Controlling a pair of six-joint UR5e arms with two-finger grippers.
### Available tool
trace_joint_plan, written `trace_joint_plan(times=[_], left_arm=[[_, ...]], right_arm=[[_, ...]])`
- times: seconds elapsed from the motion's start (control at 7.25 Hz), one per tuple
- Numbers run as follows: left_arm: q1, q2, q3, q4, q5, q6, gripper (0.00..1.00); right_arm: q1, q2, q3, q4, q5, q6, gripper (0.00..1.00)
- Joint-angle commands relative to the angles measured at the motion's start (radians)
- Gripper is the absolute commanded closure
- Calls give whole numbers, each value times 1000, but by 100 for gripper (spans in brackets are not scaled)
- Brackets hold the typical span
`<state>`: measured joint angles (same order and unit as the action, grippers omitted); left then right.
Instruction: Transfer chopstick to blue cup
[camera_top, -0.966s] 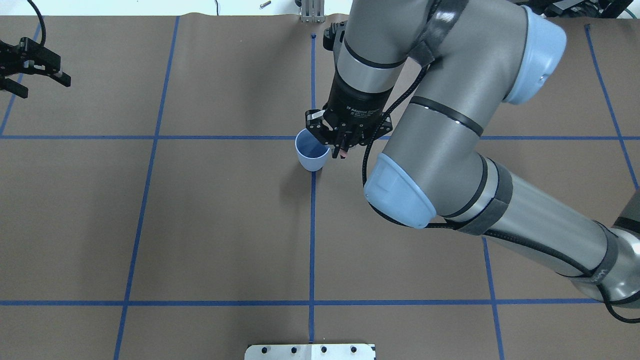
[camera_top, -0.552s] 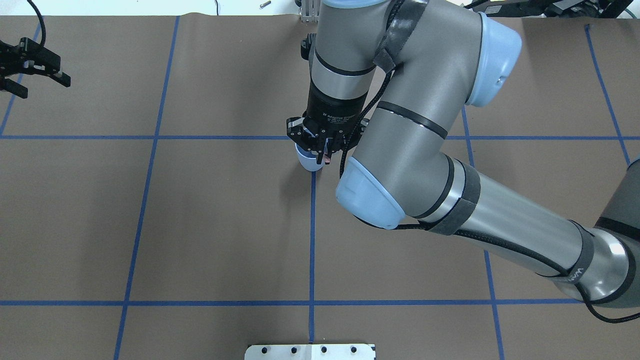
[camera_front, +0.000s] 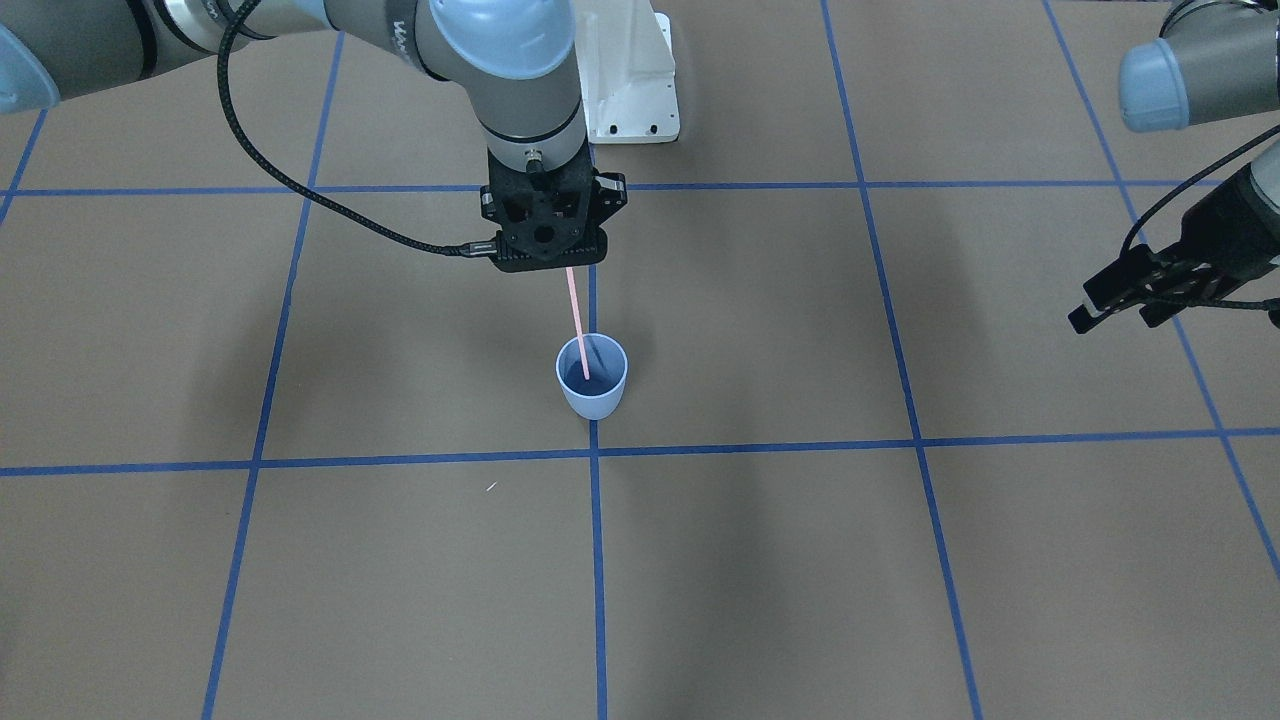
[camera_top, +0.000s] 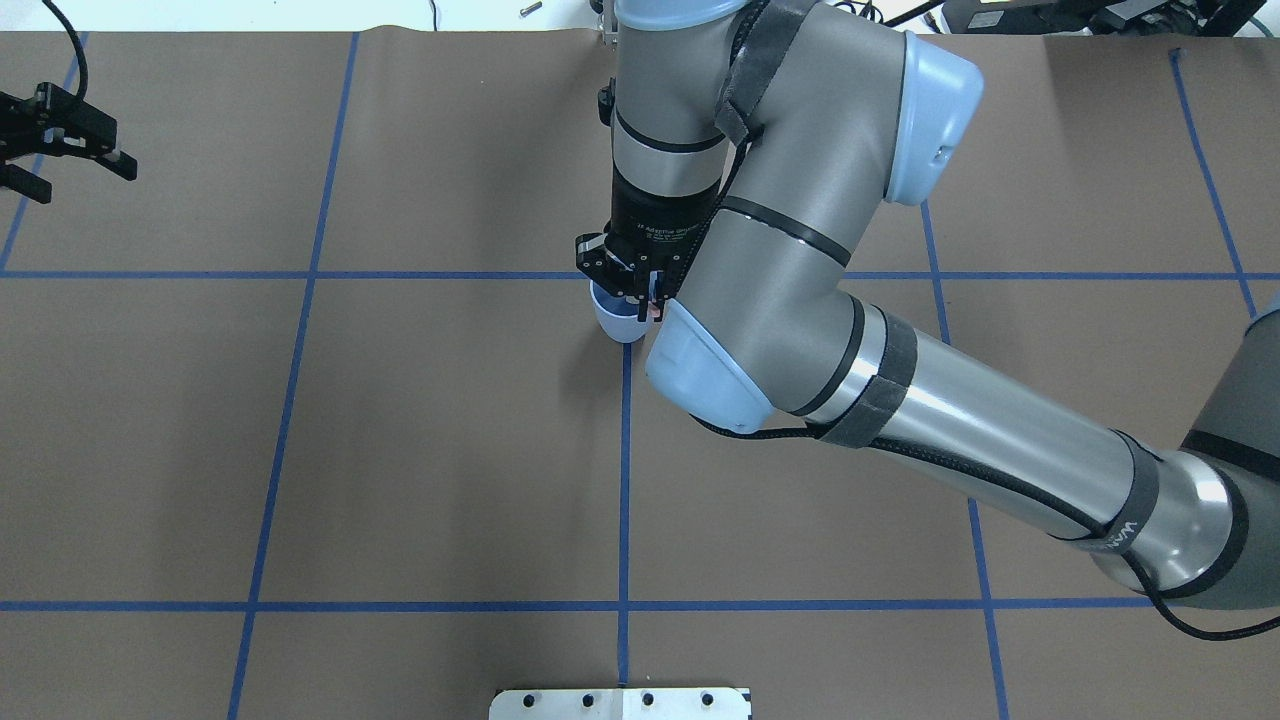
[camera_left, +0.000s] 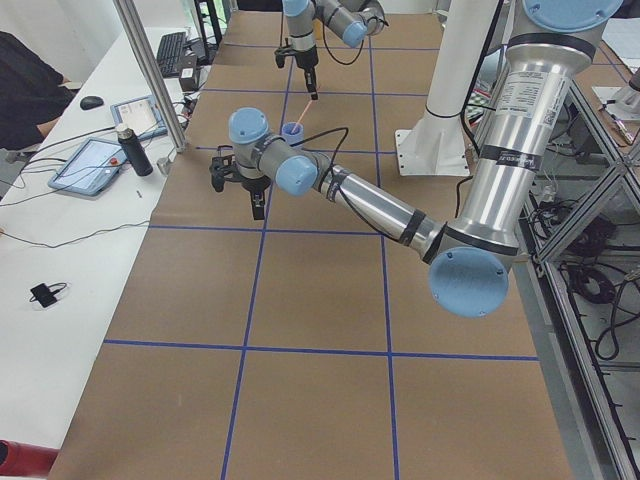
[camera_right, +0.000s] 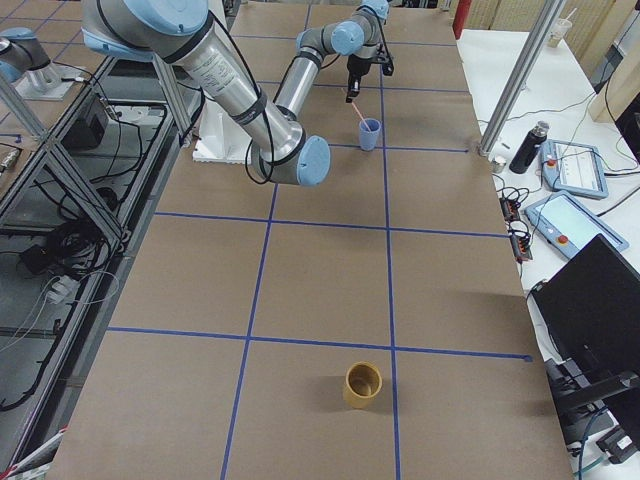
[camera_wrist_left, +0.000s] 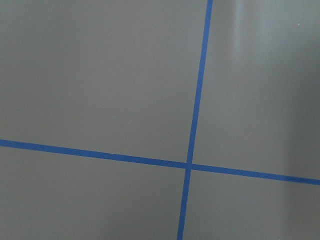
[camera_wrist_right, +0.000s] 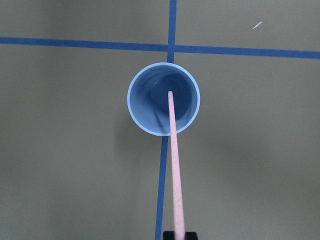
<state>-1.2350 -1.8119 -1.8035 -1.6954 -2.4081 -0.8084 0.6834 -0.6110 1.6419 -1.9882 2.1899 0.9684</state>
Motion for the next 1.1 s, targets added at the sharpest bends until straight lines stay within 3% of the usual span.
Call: trace_joint_plan(times=[0.0,0.14,0.28,0.41,0.69,0.97], left_arm=[[0,3,0,-3,0,0,3],[0,3,0,-3,0,0,3],[0,3,0,-3,0,0,3],[0,3,0,-3,0,0,3],[0,3,3,-1,0,0,3],[-10,20,0,-3,4,0,3]], right_arm=[[1,4,-66,102,-6,7,100],[1,2,-92,148,-6,12,98],[2,0,-111,199,-7,10,28],[5,0,-112,245,-16,6,0],[47,4,-97,262,-22,-2,0],[117,-45,-23,255,-27,-5,0]])
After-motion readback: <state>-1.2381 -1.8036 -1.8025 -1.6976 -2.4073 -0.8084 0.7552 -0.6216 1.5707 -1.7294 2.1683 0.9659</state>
